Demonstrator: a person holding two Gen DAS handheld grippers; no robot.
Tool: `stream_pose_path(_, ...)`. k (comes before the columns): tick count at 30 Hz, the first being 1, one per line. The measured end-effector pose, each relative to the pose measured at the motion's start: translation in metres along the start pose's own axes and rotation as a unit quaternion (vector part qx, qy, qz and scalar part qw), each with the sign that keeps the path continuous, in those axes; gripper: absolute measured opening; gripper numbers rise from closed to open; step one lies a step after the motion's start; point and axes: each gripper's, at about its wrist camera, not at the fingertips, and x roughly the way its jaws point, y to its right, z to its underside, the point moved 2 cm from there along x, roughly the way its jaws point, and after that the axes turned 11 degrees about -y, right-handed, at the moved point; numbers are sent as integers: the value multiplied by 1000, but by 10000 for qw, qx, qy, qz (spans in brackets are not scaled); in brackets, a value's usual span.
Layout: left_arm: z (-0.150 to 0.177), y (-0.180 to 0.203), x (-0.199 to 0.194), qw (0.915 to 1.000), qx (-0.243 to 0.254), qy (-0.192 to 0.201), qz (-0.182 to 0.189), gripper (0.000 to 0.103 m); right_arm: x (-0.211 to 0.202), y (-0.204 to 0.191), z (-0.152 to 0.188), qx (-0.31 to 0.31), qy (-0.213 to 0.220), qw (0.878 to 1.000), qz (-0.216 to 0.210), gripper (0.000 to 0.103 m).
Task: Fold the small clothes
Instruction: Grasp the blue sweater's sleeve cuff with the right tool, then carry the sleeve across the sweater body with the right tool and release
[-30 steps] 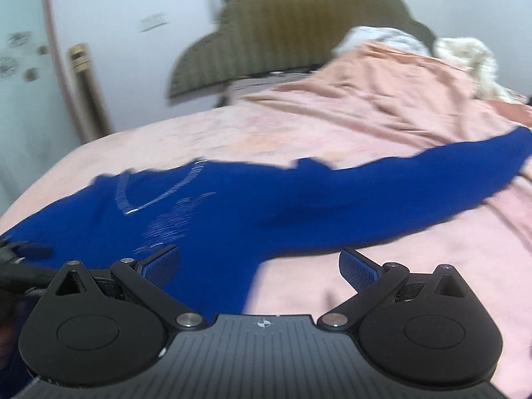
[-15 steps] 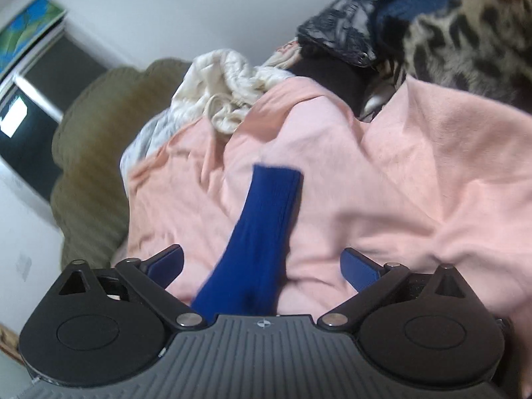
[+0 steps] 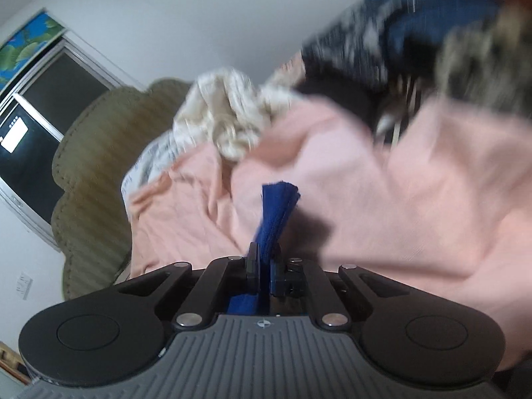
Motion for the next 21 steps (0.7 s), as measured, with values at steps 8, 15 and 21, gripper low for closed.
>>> stream_pose_path(8,11,-23,4,9997,-187,-164,26,97,-71,-60,-4,-1686,956,9738,1189,9)
stream_pose_path(15,24,-55,16,9981,-477,-390,6,97,-53,-161,100,-3522,472,9316,764,9)
stream_pose_path(21,33,-86,23,9953,-840,-479,91,97,-43,-235,197,-4428,-29,8965,159,9)
